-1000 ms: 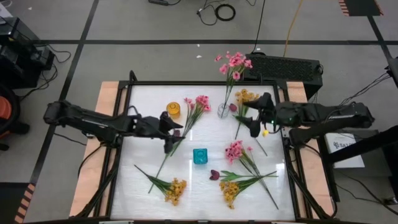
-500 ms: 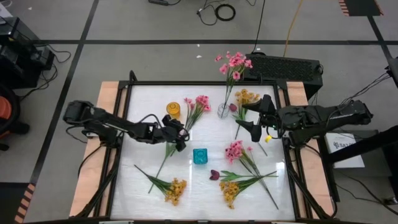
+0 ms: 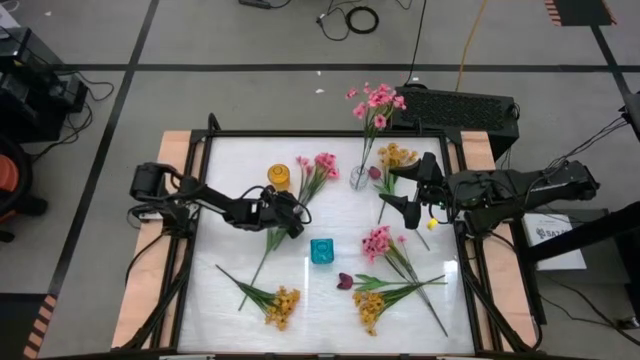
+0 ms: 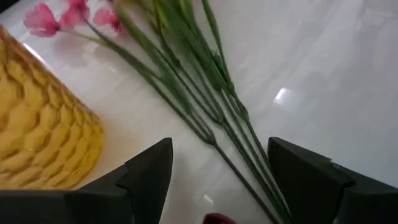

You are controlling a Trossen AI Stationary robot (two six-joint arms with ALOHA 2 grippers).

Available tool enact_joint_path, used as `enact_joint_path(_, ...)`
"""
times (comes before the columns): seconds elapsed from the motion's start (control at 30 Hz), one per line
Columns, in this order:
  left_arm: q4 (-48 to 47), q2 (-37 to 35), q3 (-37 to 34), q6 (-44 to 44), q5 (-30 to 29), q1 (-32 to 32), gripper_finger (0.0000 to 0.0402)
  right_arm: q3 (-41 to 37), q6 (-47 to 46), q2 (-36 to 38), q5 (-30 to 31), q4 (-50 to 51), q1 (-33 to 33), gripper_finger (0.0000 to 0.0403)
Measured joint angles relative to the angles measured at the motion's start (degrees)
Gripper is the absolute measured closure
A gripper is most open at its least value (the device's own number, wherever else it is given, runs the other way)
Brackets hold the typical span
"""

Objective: Sort flowers into vase by color
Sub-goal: Put the top pink flower into the transparent vase

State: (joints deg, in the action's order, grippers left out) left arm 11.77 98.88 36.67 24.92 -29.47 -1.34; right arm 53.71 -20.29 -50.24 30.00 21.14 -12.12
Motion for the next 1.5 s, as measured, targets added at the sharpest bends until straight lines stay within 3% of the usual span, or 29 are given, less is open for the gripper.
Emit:
enact_joint_path(0.2, 1.5, 1.3, 0.1, 0.0, 0.5, 0.2, 0.0171, 0.0, 0.7, 0.0, 0.0, 0.0, 0.0, 0.0046)
enact_joint_path(0.67, 5.4, 0.7, 0.0, -1.9, 2.4, 0.3, 0.0388, 0.0, 1.0, 0.0, 0.0, -0.2, 0.0, 0.0046)
enact_joint_path(1.23, -1.0, -18.3, 0.3, -3.0, -1.1, -0.4, 0.0397, 0.0, 1.0, -0.3, 0.0, 0.0, 0.0, 0.0046)
enact_joint_path(1.5, 4.5, -27.2, 0.3, -9.0, -6.0, -3.9, 0.0398, 0.0, 2.7, -3.8, 0.0, -0.7, 0.0, 0.0046)
